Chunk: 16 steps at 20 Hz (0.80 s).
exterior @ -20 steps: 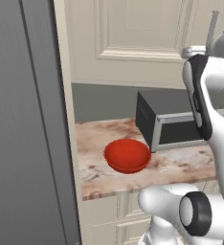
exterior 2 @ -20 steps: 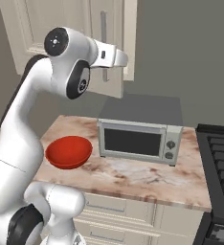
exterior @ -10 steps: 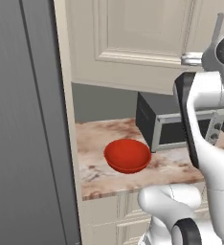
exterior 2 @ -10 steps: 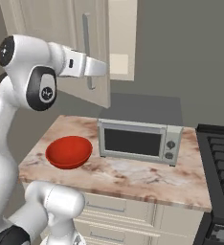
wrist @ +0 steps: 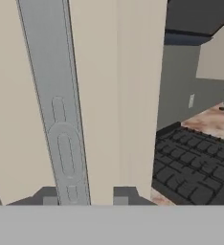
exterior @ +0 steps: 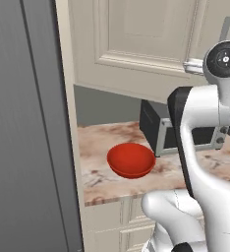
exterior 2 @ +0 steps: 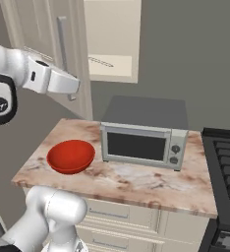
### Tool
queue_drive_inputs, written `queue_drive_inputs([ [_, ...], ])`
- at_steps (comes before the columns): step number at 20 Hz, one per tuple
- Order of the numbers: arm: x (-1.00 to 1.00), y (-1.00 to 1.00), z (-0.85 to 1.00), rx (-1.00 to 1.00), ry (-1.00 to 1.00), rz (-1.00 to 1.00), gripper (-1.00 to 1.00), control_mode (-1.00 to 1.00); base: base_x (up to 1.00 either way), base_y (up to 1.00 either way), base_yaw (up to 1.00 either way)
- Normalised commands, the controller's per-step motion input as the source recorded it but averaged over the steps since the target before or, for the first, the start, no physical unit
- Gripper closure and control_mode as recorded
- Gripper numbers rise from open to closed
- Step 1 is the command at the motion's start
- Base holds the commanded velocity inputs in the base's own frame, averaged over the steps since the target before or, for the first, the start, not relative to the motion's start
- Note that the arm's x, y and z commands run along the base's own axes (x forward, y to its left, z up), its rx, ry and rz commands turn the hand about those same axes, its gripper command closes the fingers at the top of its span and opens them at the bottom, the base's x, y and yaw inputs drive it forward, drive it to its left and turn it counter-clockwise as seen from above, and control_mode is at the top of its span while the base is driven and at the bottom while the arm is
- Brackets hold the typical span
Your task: Open the cabinet and setup a tea strainer by placing it in the bowl upright.
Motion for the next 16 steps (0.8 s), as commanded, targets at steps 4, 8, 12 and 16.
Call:
queue_drive_inputs([
  [4, -0.73, 0.27, -0.04, 0.02, 0.01, -0.03, 1.0, -1.0, 0.0, 0.0, 0.0],
  [8, -0.09, 0.08, -0.11, 0.01, 0.0, -0.03, 1.0, -1.0, 0.0, 0.0, 0.0],
  [12, -0.09, 0.11, -0.02, 0.0, 0.0, -0.02, -1.0, -1.0, 0.0, 0.0, 0.0],
  [16, -0.01, 0.02, 0.0, 0.0, 0.0, -0.02, -1.0, -1.0, 0.0, 0.0, 0.0],
])
